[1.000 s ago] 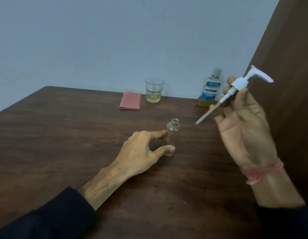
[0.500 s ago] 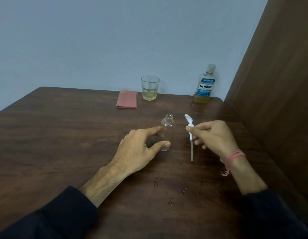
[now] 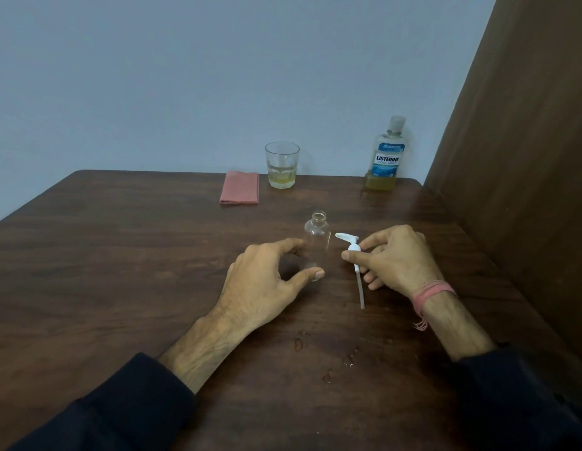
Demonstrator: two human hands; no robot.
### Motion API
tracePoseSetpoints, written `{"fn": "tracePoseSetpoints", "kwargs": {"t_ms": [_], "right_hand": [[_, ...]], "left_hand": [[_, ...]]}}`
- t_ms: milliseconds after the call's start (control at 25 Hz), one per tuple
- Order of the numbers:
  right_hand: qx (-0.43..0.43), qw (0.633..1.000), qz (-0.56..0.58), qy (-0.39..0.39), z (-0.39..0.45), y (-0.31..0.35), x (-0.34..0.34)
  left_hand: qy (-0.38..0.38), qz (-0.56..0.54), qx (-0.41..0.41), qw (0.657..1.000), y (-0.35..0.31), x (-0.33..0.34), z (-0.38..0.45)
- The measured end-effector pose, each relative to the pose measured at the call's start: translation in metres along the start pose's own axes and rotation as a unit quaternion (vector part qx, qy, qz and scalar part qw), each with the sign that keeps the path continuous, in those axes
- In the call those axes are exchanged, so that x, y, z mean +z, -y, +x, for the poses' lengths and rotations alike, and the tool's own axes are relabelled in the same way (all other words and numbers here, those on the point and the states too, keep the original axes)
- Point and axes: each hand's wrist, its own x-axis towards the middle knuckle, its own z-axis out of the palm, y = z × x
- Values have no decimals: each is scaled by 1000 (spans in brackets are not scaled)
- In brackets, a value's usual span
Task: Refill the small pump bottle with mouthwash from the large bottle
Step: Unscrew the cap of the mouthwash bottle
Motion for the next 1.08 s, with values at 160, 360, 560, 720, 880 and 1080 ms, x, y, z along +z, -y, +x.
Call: {"fn": "tracePoseSetpoints", "kwargs": {"t_ms": [160, 360, 560, 720, 880, 1080], "right_hand": [[14, 1000, 23, 15, 0, 2, 0], [29, 997, 74, 15, -4, -1, -15], [26, 985, 171, -13, 10, -11, -43], [30, 973, 226, -38, 58, -6, -61], [46, 965, 254, -51, 119, -9, -57], [47, 978, 191, -75, 186, -25, -54]], "left_hand": [[-19, 4, -7, 1000, 2, 0, -1], [2, -71, -3, 997, 10, -10, -3], [124, -148, 55, 980, 28, -79, 53], [85, -101, 101, 986, -9, -81, 139], [179, -52, 104, 977, -50, -29, 219], [320, -45, 48, 945, -85, 26, 282]]}}
